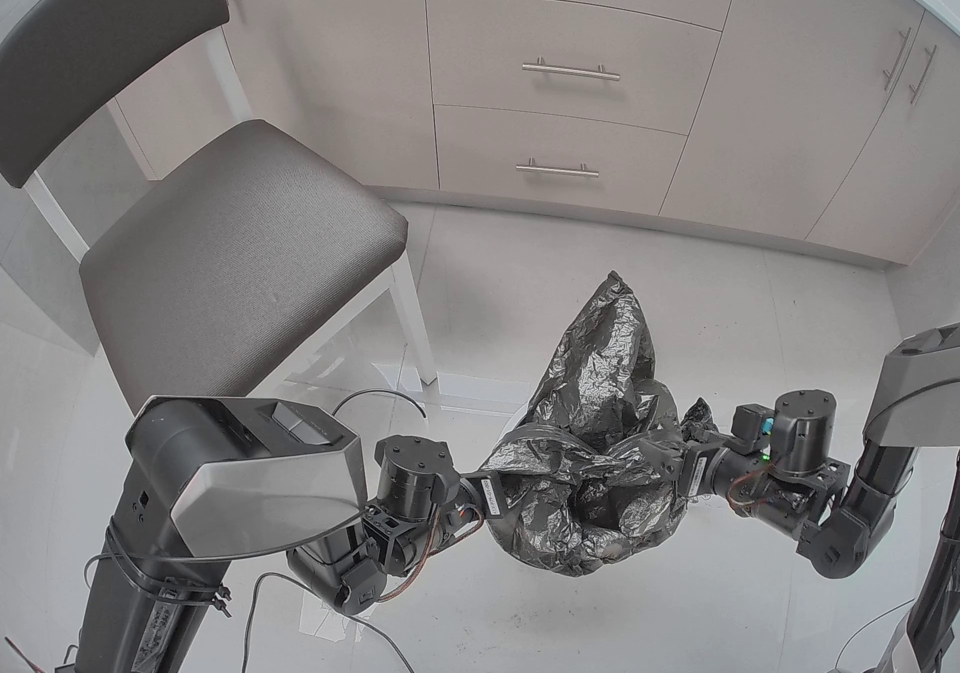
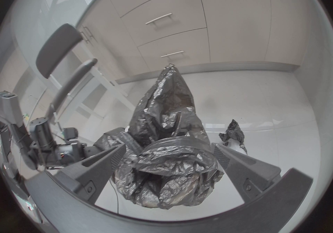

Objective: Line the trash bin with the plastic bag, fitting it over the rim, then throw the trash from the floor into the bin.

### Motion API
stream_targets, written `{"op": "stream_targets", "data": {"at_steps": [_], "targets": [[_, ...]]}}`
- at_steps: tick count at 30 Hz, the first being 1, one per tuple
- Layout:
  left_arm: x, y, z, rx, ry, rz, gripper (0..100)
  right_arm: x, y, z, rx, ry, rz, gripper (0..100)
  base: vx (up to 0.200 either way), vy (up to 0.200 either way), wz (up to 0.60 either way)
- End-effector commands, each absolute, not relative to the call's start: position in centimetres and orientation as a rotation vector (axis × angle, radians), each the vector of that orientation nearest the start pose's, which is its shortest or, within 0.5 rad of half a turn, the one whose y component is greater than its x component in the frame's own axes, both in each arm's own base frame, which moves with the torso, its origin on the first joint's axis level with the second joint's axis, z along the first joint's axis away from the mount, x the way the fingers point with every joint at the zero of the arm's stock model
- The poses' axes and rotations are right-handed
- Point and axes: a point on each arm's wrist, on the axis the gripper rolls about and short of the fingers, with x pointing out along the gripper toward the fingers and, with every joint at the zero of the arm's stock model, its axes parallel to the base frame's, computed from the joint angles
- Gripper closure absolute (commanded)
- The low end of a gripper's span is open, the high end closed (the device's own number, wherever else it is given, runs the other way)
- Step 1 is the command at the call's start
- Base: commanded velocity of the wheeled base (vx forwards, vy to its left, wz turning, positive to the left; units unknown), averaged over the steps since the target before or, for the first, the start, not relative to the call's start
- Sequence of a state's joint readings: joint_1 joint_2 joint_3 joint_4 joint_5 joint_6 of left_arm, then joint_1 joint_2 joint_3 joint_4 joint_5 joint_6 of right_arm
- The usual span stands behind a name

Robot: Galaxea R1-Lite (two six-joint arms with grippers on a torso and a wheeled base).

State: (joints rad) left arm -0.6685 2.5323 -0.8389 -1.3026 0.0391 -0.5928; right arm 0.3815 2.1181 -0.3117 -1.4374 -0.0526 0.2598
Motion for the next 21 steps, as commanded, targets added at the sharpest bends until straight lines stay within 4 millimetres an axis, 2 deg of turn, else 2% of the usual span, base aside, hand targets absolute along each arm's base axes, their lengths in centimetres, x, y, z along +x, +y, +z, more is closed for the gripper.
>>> {"op": "stream_targets", "data": {"at_steps": [1, 2, 4, 5, 6, 7, 11, 15, 21], "targets": [[30.9, -24.4, -5.0, -0.427, 0.54, -0.489, 100, 32.3, 12.7, 7.4, 0.148, 0.359, 0.165, 0, 0.0, 0.0, 0.0], [30.9, -24.4, -5.0, -0.427, 0.54, -0.489, 100, 32.9, 12.9, 7.8, 0.145, 0.361, 0.164, 0, 0.0, 0.0, 0.0], [30.9, -24.4, -5.0, -0.424, 0.541, -0.489, 100, 35.6, 14.0, 10.0, 0.121, 0.387, 0.16, 0, 0.0, 0.0, 0.0], [30.9, -24.4, -5.0, -0.424, 0.541, -0.489, 100, 35.6, 14.0, 10.0, 0.121, 0.387, 0.16, 0, 0.0, 0.0, 0.0], [30.9, -24.4, -5.0, -0.425, 0.539, -0.49, 100, 37.6, 14.7, 11.7, 0.113, 0.412, 0.155, 0, 0.0, 0.0, 0.0], [30.9, -24.4, -5.0, -0.425, 0.539, -0.49, 100, 38.5, 15.2, 12.4, 0.111, 0.418, 0.156, 0, 0.0, 0.0, 0.0], [30.9, -24.4, -5.0, -0.424, 0.541, -0.489, 100, 41.5, 16.4, 13.6, 0.091, 0.418, 0.155, 0, 0.0, 0.0, 0.0], [30.9, -24.4, -5.1, -0.422, 0.538, -0.491, 100, 43.5, 17.0, 13.5, 0.068, 0.417, 0.15, 0, 0.0, 0.0, 0.0], [30.9, -24.4, -5.1, -0.421, 0.538, -0.491, 100, 44.6, 17.6, 11.9, 0.065, 0.431, 0.15, 0, 0.0, 0.0, 0.0]]}}
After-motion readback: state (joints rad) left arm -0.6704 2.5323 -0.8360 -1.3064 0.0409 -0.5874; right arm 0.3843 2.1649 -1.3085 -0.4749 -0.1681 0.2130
